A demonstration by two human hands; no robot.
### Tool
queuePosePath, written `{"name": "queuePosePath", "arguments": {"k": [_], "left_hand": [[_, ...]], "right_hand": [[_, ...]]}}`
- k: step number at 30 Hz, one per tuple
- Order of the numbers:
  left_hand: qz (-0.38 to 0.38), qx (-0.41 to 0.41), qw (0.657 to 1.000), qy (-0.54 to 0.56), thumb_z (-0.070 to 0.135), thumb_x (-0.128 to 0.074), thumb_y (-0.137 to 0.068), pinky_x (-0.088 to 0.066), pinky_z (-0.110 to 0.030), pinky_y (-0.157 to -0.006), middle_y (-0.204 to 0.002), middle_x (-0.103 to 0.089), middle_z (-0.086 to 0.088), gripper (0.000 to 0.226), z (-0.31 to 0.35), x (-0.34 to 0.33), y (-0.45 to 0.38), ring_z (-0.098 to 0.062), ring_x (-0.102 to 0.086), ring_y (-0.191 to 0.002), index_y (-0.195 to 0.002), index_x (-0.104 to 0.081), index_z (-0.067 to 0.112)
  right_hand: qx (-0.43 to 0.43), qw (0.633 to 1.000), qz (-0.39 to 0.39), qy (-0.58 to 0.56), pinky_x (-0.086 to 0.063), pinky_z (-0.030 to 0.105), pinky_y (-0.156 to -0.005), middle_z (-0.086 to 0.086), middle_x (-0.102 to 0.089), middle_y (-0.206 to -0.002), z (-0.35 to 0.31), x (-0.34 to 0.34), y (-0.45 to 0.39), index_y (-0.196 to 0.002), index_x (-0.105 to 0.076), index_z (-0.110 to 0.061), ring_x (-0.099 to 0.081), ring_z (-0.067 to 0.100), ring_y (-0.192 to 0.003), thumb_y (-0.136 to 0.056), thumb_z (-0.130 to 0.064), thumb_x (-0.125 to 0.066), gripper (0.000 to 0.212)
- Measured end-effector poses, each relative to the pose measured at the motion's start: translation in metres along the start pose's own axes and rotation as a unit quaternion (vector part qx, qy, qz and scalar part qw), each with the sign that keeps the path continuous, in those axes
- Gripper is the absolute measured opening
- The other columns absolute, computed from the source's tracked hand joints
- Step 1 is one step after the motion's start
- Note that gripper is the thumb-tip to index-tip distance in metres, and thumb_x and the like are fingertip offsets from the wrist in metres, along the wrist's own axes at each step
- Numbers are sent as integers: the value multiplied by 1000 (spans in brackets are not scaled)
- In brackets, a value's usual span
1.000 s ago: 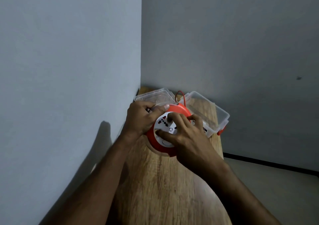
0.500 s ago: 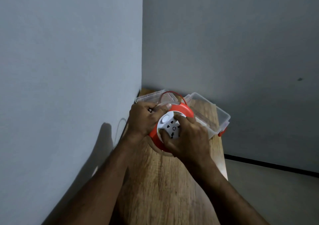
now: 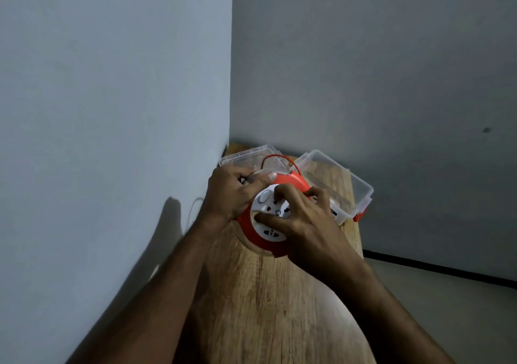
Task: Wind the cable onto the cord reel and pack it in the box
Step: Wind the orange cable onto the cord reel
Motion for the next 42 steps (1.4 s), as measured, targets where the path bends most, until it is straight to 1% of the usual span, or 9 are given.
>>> {"name": "queuePosePath", "arguments": {"k": [4,11,14,18,24,28,33,38,42], "left_hand": [[14,-5,1000,7,50,-75,-86,-39,-7,-53,-56,-63,22,26,2,-1,3,2,-64,-57,-72,-76,28],[4,-38,999,-22,45,-79,-84,-37,-1,-54,-55,-54,30,34,12,1,-1,10,-62,-60,-79,-81,11],[-2,-36,999,-25,42,-80,-84,-36,-2,-54,-46,-52,29,33,8,1,1,8,-60,-55,-70,-76,13],[7,-12,1000,-16,58,-74,-84,-49,-16,-60,-72,-74,15,42,1,1,4,-4,-69,-63,-87,-83,17],[66,45,997,8,52,-74,-86,-61,-26,-58,-80,-79,6,33,2,3,8,-4,-72,-63,-88,-81,19],[66,38,997,5,51,-75,-86,-62,-27,-60,-86,-80,5,34,7,1,6,-4,-73,-68,-90,-82,18],[40,24,999,-5,54,-74,-85,-58,-23,-60,-83,-80,4,40,0,4,-1,-9,-73,-68,-90,-83,15],[39,-5,999,-2,48,-76,-86,-47,-10,-55,-71,-73,14,34,6,6,-2,-4,-70,-62,-85,-83,14],[19,-14,1000,12,44,-78,-87,-43,-9,-54,-63,-68,20,28,11,5,-2,0,-67,-58,-79,-82,17]], "right_hand": [[-24,998,56,-20,-48,57,-91,10,-55,-126,6,7,-3,-126,-67,-34,-57,32,-115,-57,-47,-94,75],[-100,986,119,-61,-58,42,-66,6,-64,-103,5,17,-4,-113,-75,-28,-64,29,-88,-40,-39,-99,78],[-97,985,129,-64,-59,44,-68,7,-65,-104,5,14,-3,-115,-74,-27,-64,30,-90,-41,-38,-99,79],[-102,984,115,-86,-60,48,-74,8,-65,-108,11,5,-2,-121,-71,-26,-64,32,-94,-49,-37,-97,77],[-244,940,135,-197,-62,44,-85,6,-72,-119,39,4,5,-131,-64,-23,-71,23,-102,-74,-60,-70,69],[-289,921,140,-219,-62,43,-85,5,-74,-120,38,5,6,-132,-63,-20,-73,21,-100,-78,-61,-71,69],[-153,964,209,-67,-60,38,-76,9,-72,-112,11,49,13,-115,-73,-12,-71,28,-94,-81,-31,-81,40],[4,999,39,15,-50,60,-97,12,-52,-139,0,16,2,-132,-59,-30,-43,36,-130,-61,-26,-95,79],[18,999,35,31,-51,58,-90,12,-51,-135,1,15,1,-132,-62,-33,-35,35,-123,-54,-32,-98,86]]}}
Point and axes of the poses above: each hand's wrist, its own y-axis away from the middle knuckle, its own x-axis out of the back of the hand, z = x × y, the point moved 10 cm from there along -y, towards the middle knuckle
